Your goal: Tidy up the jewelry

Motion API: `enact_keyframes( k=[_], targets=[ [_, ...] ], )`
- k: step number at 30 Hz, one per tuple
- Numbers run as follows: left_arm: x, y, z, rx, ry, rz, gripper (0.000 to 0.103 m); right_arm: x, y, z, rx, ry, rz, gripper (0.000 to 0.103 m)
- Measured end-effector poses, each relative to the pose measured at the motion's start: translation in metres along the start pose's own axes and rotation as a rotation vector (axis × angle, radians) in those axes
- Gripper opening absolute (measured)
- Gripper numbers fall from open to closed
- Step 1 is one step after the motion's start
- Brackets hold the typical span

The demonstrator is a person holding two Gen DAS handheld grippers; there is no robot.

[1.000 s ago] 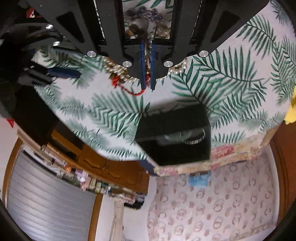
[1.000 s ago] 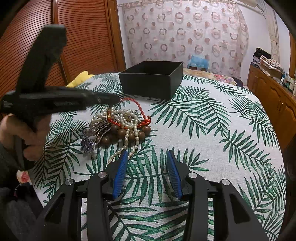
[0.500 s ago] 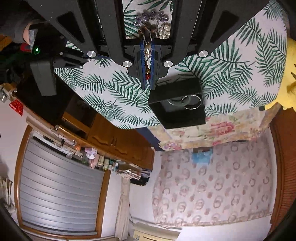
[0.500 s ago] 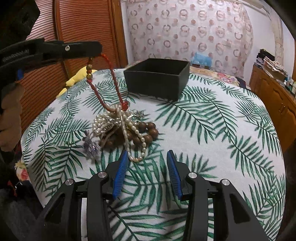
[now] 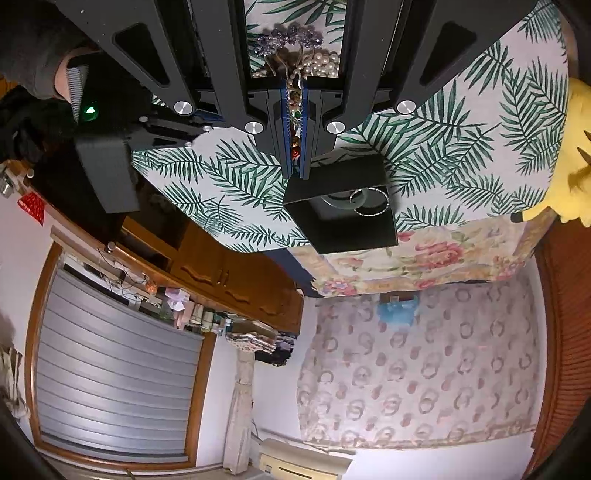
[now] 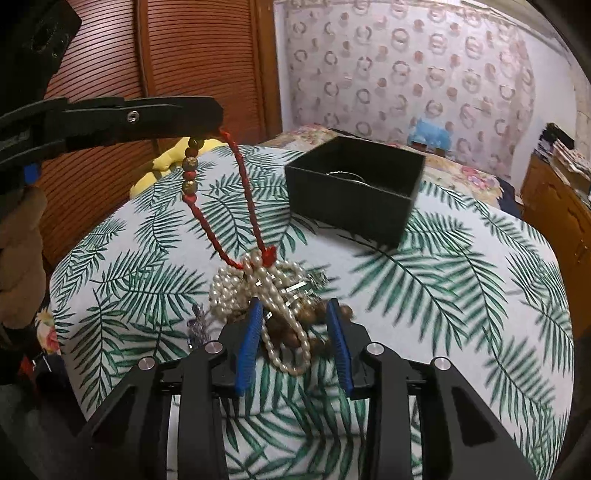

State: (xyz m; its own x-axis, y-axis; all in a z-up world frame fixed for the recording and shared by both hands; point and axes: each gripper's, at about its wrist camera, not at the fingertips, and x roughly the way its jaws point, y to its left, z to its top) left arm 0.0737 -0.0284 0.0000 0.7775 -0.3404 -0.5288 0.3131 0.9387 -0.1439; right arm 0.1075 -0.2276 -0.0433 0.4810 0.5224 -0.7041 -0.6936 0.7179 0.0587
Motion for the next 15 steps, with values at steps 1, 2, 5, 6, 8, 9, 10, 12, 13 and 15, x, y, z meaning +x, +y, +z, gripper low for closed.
enact_keyframes(
  k=[1,2,5,6,8,9,10,12,13,15],
  targets=[
    [0.0,0.0,0.0,0.0,0.0,0.0,0.004,0.003,0.0,0.001,-0.002,0.005,0.003,0.036],
    [0.0,0.0,0.0,0.001,0.0,0.001,0.004,0.006,0.0,0.003,-0.004,0.012,0.012,0.035],
    [0.0,0.001,0.0,0.0,0.0,0.001,0.004,0.012,0.002,0.006,-0.015,0.022,0.026,0.025],
    [-0.001,0.001,0.0,0.0,-0.002,0.002,0.004,0.013,0.002,0.007,-0.017,0.023,0.031,0.017],
    [-0.002,0.003,0.001,-0.004,-0.005,0.009,0.004,0.014,0.003,0.008,-0.028,0.03,0.024,0.006],
    [-0.004,0.006,0.001,-0.007,-0.008,0.013,0.004,0.013,0.003,0.009,-0.034,0.03,0.025,0.006],
    [-0.005,0.007,0.001,-0.009,-0.009,0.017,0.004,0.01,0.003,0.009,-0.038,0.024,0.027,0.006],
    [-0.006,0.01,0.0,-0.009,-0.011,0.034,0.004,0.002,0.001,0.012,-0.042,0.002,0.021,0.005],
    [-0.006,0.013,-0.001,-0.01,-0.011,0.043,0.004,-0.003,0.0,0.014,-0.043,-0.009,0.015,0.005],
    [-0.004,0.018,-0.003,-0.01,-0.004,0.069,0.004,-0.019,-0.003,0.022,-0.041,-0.05,0.004,0.005]
  ],
)
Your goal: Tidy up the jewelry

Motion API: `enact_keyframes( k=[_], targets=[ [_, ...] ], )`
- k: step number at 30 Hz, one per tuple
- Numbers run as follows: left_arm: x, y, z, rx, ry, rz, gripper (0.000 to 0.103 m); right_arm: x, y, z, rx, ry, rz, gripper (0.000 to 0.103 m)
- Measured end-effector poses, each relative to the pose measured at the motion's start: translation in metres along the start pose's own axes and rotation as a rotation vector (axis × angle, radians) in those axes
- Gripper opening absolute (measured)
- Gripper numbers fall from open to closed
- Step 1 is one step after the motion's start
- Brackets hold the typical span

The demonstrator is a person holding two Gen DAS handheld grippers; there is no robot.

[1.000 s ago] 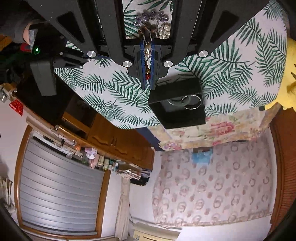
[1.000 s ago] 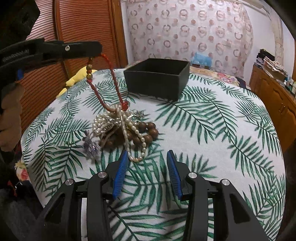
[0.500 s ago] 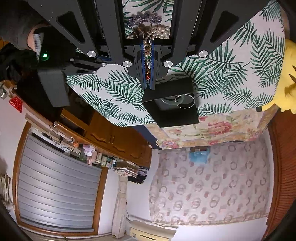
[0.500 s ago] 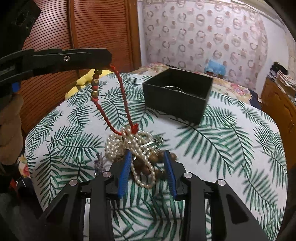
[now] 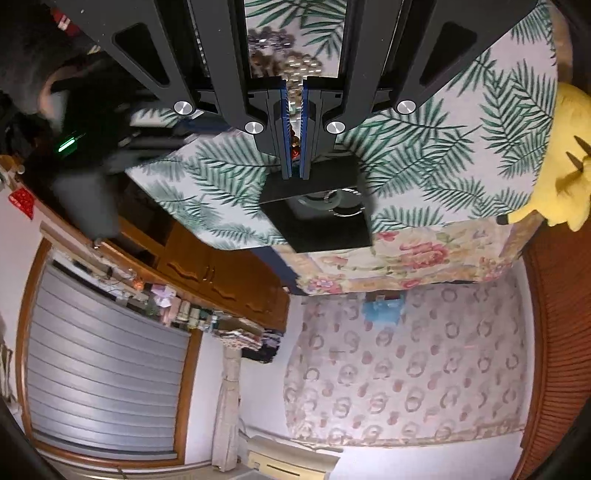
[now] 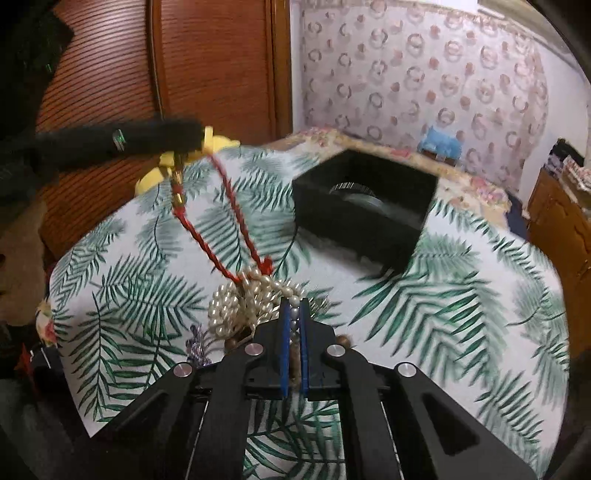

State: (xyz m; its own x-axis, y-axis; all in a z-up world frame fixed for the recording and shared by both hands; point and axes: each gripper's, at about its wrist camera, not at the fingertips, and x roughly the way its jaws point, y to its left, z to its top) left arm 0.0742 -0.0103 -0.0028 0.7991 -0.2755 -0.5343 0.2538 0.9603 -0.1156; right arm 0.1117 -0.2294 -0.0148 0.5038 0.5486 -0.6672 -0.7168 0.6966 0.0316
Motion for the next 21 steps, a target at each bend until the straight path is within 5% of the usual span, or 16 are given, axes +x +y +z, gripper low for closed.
enact_keyframes(
  k=[21],
  targets=[
    [0.027,0.011,-0.007,0.008,0.07,0.05,0.004,-0.121,-0.018,0.104,-0.037,-0.31,-0.041,0.005]
  ],
)
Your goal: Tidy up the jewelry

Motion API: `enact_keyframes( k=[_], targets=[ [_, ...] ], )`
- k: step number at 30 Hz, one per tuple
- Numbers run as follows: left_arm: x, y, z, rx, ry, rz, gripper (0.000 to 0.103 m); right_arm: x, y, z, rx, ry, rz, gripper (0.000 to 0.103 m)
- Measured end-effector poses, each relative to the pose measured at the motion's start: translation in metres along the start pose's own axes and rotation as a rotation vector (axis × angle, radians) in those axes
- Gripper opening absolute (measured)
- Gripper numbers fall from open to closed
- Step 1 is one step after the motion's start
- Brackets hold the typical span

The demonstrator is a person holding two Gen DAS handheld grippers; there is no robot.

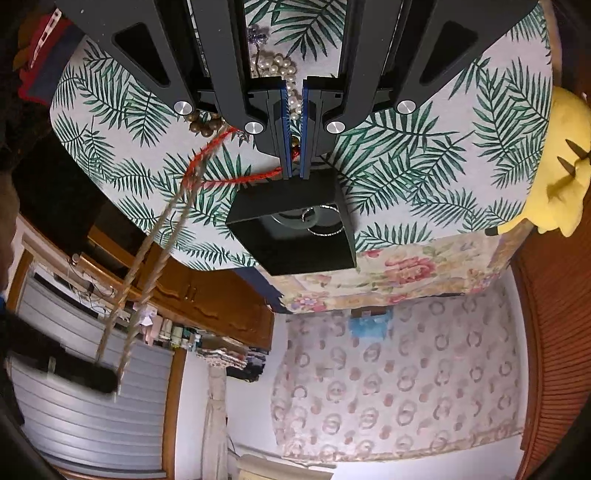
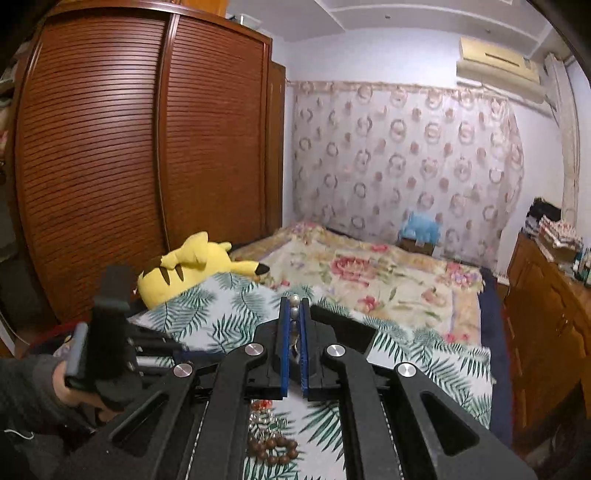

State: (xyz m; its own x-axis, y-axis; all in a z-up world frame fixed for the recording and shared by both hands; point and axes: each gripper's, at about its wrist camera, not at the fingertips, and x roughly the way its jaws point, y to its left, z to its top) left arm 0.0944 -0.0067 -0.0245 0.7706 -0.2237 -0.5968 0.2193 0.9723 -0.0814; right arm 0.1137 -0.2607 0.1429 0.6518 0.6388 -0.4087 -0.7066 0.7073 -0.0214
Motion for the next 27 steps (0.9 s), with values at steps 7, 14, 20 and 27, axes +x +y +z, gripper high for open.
enact_keyframes(
  k=[7,14,20,27],
  targets=[
    [0.005,-0.003,0.001,0.004,0.012,-0.012,0.004,-0.013,-0.002,0.029,-0.018,-0.05,-0.017,0.005],
    [0.005,-0.007,0.006,0.017,0.01,-0.039,0.004,-0.014,-0.007,0.046,-0.024,-0.065,-0.04,0.005],
    [0.004,-0.005,0.015,0.019,-0.003,-0.037,0.004,-0.006,-0.012,0.053,-0.033,-0.054,-0.068,0.005],
    [0.001,0.002,0.039,0.033,-0.047,-0.018,0.004,0.019,-0.024,0.058,-0.02,-0.021,-0.084,0.005]
  ],
)
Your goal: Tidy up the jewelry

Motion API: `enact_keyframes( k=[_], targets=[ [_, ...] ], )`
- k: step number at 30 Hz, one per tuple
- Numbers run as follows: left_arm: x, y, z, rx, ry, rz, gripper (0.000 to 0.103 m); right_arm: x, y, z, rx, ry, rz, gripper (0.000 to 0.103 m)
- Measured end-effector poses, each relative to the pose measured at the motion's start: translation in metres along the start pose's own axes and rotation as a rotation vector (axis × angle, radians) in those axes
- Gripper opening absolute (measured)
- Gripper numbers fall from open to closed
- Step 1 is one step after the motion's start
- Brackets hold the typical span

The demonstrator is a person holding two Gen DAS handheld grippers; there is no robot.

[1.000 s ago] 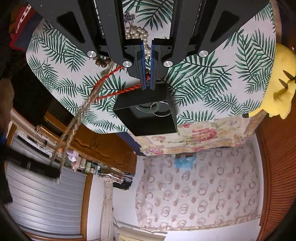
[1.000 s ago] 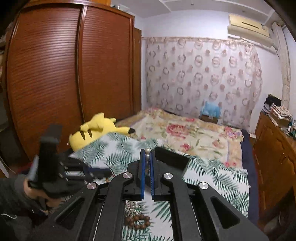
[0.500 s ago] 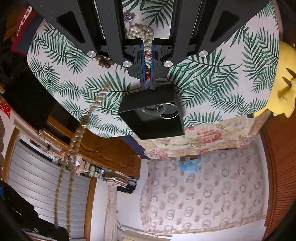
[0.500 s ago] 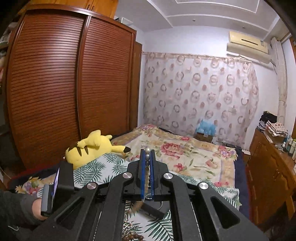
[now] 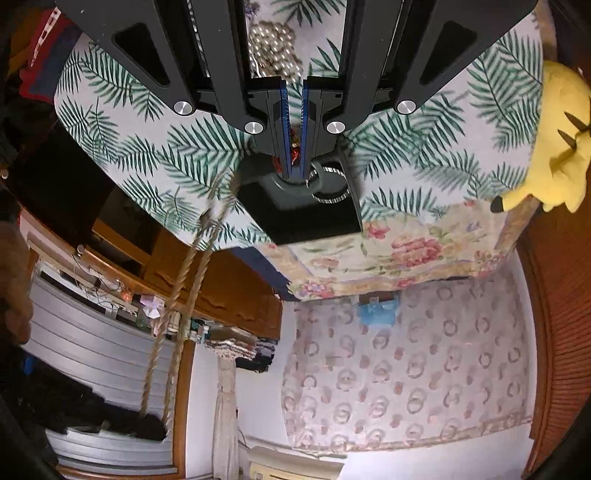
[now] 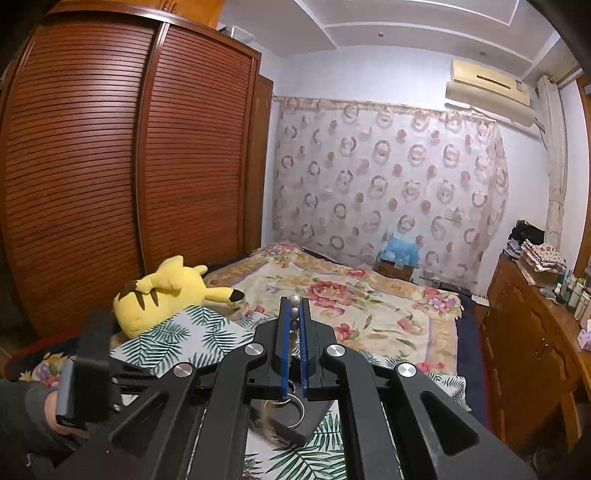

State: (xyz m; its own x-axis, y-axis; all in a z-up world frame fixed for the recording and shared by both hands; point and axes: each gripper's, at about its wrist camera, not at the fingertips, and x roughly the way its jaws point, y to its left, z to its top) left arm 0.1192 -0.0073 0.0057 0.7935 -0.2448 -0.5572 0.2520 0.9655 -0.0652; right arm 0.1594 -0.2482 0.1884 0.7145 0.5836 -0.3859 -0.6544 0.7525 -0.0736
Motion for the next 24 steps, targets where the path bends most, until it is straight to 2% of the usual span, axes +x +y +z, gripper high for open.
enact_keyframes(
  k=[15,19,24],
  targets=[
    [0.023,0.019,0.033,-0.003,-0.014,0.038,0.004,0.078,-0.016,0.009,0.024,0.076,-0.05,0.005],
    [0.033,0.02,0.035,-0.007,-0.005,0.042,0.004,0.101,-0.027,-0.003,0.057,0.118,-0.071,0.005],
    [0.042,0.02,0.031,-0.007,0.011,0.047,0.004,0.129,-0.031,-0.037,0.074,0.166,-0.073,0.006]
  ],
)
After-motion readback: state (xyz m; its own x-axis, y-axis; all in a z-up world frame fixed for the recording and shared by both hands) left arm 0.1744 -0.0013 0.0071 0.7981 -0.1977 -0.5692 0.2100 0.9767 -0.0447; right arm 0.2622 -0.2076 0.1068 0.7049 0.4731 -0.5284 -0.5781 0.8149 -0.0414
